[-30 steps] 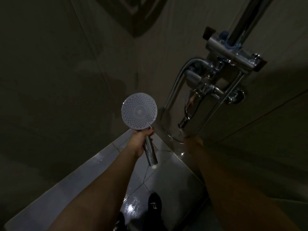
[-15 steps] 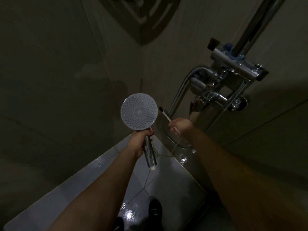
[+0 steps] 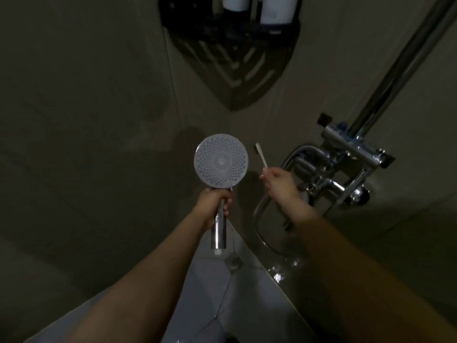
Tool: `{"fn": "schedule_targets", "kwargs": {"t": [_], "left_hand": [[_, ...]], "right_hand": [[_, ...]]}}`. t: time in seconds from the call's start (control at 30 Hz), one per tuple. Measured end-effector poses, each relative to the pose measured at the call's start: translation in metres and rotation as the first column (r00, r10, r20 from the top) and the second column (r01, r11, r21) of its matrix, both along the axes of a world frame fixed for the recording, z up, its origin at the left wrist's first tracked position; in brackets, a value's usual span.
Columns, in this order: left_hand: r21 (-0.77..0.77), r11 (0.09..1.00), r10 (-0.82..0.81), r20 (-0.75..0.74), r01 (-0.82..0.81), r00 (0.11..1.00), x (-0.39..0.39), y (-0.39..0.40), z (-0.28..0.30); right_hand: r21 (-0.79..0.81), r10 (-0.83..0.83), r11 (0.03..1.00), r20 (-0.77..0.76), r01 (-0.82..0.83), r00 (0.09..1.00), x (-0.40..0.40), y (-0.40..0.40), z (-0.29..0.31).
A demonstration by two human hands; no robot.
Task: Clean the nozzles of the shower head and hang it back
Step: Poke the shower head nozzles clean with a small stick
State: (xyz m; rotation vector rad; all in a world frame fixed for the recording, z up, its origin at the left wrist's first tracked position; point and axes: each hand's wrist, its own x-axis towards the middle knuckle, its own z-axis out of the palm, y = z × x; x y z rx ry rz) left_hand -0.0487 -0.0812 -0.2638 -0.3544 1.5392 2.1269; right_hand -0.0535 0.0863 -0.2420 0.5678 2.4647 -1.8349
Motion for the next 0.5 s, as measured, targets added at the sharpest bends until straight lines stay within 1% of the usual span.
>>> {"fn": "schedule_targets", "kwargs": {"t": [0.03,0.1,0.17,0.23,0.27,0.3,0.37,0.4,0.43,0.5], "left_hand": [[-0.025,1.0,-0.01,-0.035,0.01,0.999,-0.005,-0.002,0.013],[-0.092,0.995,-0.046,-0.113,0.036,0.993,-0.014,-0.007,0.041],[-0.154,0.987,-0.074,-0.195,0.044,0.978,-0.024,-0.012,0.072],[-0.189,0.981,-0.089,-0.281,0.036,0.955,-0.032,-0.016,0.105],[-0.206,0.978,-0.092,-0.321,0.025,0.943,-0.036,-0.019,0.12],[-0.222,0.975,-0.093,-0.356,0.012,0.93,-0.04,-0.021,0.135],[-0.245,0.969,-0.09,-0.417,-0.017,0.904,-0.043,-0.025,0.161],[-0.252,0.967,-0.091,-0.447,-0.027,0.89,-0.044,-0.028,0.173],[-0.256,0.966,-0.098,-0.47,-0.029,0.877,-0.044,-0.029,0.183],[-0.264,0.964,-0.111,-0.49,-0.026,0.865,-0.043,-0.033,0.199]], "right_hand": [[0.036,0.0,0.999,-0.065,0.003,0.998,-0.007,-0.003,0.021],[0.125,0.05,0.992,-0.173,-0.028,0.984,-0.016,-0.013,0.069],[0.22,0.121,0.974,-0.267,-0.061,0.956,-0.02,-0.026,0.119],[0.356,0.235,0.928,-0.333,-0.109,0.913,-0.022,-0.042,0.164],[0.459,0.318,0.876,-0.316,-0.15,0.894,-0.021,-0.051,0.184],[0.575,0.399,0.795,-0.26,-0.191,0.879,-0.02,-0.061,0.2],[0.767,0.492,0.599,-0.127,-0.23,0.861,-0.018,-0.08,0.222],[0.823,0.497,0.525,-0.092,-0.214,0.863,-0.019,-0.088,0.23],[0.862,0.48,0.475,-0.084,-0.178,0.873,-0.02,-0.094,0.238],[0.9,0.415,0.428,-0.116,-0.081,0.902,-0.026,-0.1,0.251]]}}
